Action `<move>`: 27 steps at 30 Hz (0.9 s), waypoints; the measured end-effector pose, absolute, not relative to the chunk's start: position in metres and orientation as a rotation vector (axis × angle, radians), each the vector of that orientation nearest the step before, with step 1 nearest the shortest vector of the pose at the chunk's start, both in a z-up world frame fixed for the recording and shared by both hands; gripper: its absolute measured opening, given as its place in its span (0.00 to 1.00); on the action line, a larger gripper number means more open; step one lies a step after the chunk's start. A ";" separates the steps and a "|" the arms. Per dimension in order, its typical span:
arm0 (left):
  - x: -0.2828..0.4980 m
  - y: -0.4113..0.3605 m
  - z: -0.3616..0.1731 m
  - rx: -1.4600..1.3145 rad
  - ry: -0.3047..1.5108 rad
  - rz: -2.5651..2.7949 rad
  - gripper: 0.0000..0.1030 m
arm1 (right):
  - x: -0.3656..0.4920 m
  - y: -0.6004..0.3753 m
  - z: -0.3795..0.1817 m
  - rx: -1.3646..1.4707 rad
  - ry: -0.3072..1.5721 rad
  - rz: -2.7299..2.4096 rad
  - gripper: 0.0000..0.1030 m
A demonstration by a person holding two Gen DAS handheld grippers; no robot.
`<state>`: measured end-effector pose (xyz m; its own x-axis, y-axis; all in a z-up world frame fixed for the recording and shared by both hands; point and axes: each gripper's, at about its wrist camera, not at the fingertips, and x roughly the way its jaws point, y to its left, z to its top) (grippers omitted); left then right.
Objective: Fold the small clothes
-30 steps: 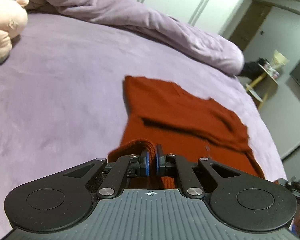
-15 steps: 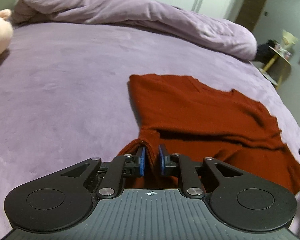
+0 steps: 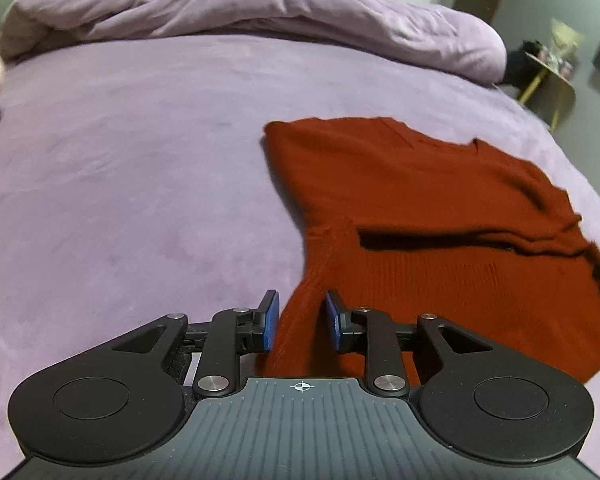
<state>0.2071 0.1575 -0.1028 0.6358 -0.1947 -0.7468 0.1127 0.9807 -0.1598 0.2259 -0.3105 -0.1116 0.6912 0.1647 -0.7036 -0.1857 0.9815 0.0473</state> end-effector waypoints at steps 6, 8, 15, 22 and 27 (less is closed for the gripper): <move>0.221 0.144 -0.106 -0.087 0.880 -0.246 0.22 | 0.217 -0.308 -0.106 -0.056 0.744 0.228 0.06; 0.224 0.139 -0.108 -0.069 0.890 -0.254 0.17 | 0.217 -0.308 -0.108 -0.067 0.758 0.230 0.06; 0.231 0.133 -0.111 -0.051 0.919 -0.267 0.25 | 0.222 -0.308 -0.118 -0.066 0.802 0.208 0.10; 0.236 0.124 -0.110 -0.005 0.910 -0.262 0.09 | 0.226 -0.302 -0.115 -0.072 0.802 0.204 0.06; 0.218 0.131 -0.060 -0.052 0.769 -0.312 0.08 | 0.215 -0.312 -0.074 0.011 0.657 0.222 0.05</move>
<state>0.2183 0.1307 -0.0604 0.6753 -0.2959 -0.6756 0.2578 0.9529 -0.1596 0.2149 -0.3124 -0.0738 0.7690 0.2084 -0.6043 -0.2014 0.9762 0.0804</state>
